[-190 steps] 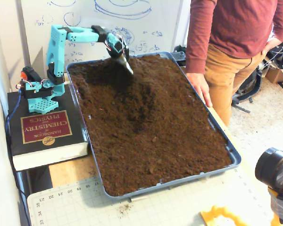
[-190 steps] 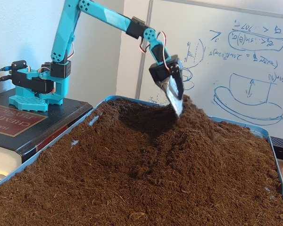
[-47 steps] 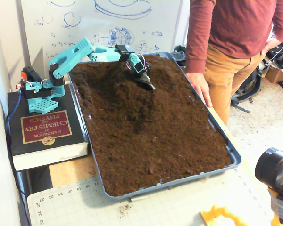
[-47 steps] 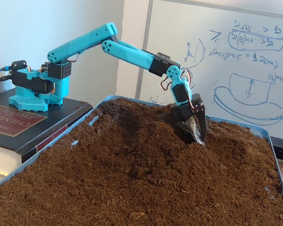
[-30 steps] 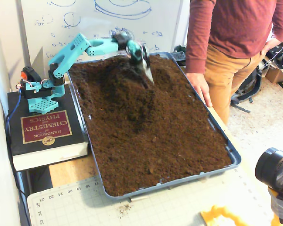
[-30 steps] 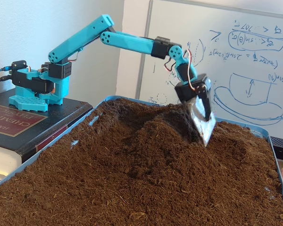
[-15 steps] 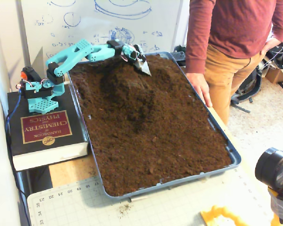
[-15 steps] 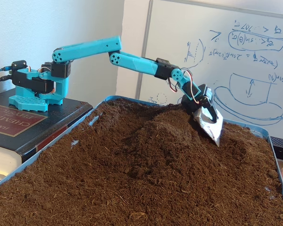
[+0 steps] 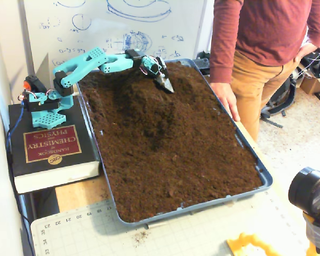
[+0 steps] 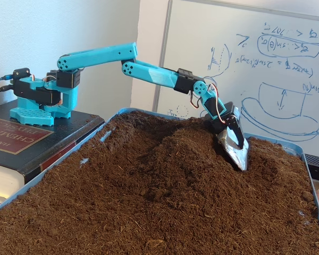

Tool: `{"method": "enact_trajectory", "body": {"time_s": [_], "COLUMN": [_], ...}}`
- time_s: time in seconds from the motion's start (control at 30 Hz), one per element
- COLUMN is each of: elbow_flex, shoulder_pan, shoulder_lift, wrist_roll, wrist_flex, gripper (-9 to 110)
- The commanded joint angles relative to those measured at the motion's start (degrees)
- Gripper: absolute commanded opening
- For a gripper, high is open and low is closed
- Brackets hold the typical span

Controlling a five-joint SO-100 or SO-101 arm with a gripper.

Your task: Build a berm.

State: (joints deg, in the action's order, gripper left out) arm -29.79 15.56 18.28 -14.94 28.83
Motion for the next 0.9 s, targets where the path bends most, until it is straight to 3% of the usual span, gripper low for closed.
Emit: {"method": "enact_trajectory", "body": {"time_s": [0.0,0.27,0.87], "elbow_flex": [5.1,-3.6,-39.29], "shoulder_pan": [-1.67,-1.23,-0.18], "shoulder_lift": [6.33,8.26,33.4], "wrist_roll": [-0.62,2.02,2.55], "wrist_flex": [0.7,0.97,0.88], "gripper": [0,0,0]}}
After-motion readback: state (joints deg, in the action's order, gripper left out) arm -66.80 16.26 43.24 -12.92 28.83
